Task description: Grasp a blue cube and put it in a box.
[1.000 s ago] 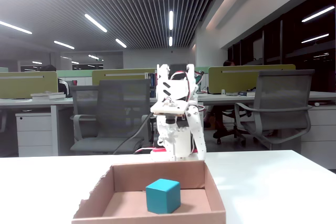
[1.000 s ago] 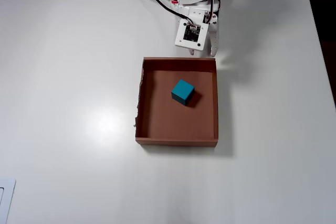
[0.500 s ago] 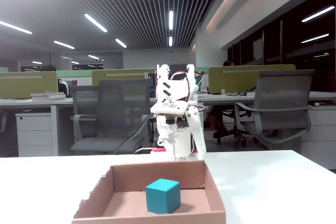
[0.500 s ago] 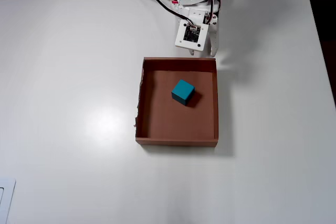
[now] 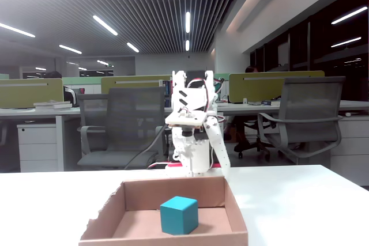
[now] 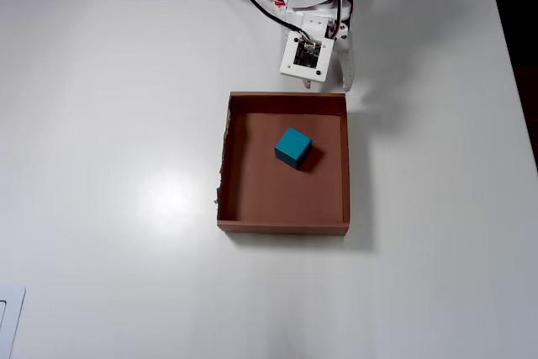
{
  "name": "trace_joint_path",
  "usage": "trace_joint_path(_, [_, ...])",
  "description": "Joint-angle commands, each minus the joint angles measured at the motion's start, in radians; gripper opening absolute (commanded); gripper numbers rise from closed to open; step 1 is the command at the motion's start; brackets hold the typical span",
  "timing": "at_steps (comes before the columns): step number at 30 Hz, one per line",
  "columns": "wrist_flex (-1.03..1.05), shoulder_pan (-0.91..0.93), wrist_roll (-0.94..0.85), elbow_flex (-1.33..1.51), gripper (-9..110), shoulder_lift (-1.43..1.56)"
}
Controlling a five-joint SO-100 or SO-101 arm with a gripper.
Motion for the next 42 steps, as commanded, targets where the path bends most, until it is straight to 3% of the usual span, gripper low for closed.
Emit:
trace_joint_path(1, [-0.008,0.0,0.002,-0.006,24,0.006])
trace_joint_path(42, [-0.008,0.0,0.002,-0.006,24,0.006])
